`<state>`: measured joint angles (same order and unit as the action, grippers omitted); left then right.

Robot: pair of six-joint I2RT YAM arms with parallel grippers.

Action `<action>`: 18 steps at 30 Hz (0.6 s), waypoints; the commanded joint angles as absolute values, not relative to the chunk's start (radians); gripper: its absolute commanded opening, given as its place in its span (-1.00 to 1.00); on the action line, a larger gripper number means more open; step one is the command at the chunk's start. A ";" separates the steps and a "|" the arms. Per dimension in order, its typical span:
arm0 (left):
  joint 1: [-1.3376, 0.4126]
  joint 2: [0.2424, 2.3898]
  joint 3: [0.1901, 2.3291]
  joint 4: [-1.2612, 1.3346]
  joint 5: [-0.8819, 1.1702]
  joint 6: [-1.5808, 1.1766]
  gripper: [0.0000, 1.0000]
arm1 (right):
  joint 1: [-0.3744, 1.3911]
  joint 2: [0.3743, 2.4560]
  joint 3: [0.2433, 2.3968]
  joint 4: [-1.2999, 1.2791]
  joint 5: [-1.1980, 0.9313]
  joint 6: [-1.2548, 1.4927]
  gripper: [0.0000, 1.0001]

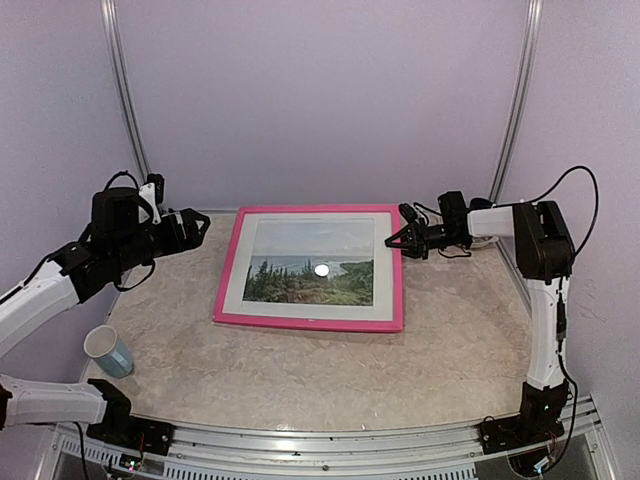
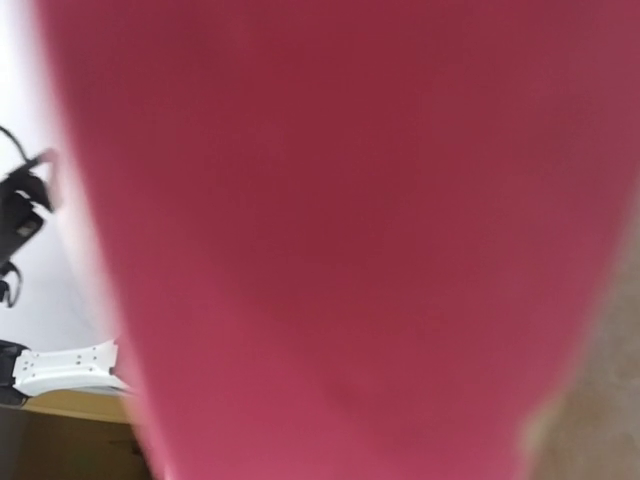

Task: Put the photo into the frame
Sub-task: Place the photo frame at the center of the board.

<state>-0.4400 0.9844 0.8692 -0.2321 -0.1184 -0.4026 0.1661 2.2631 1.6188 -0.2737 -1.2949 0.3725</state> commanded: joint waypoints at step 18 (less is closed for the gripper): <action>-0.366 1.370 0.733 0.136 0.033 -0.630 0.98 | 0.123 2.347 1.682 -0.349 -1.098 0.322 -1.00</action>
<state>-0.3698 1.3457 0.7437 0.0559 0.0006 -0.6102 0.1398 2.3302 1.6447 -0.3687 -1.2797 0.4129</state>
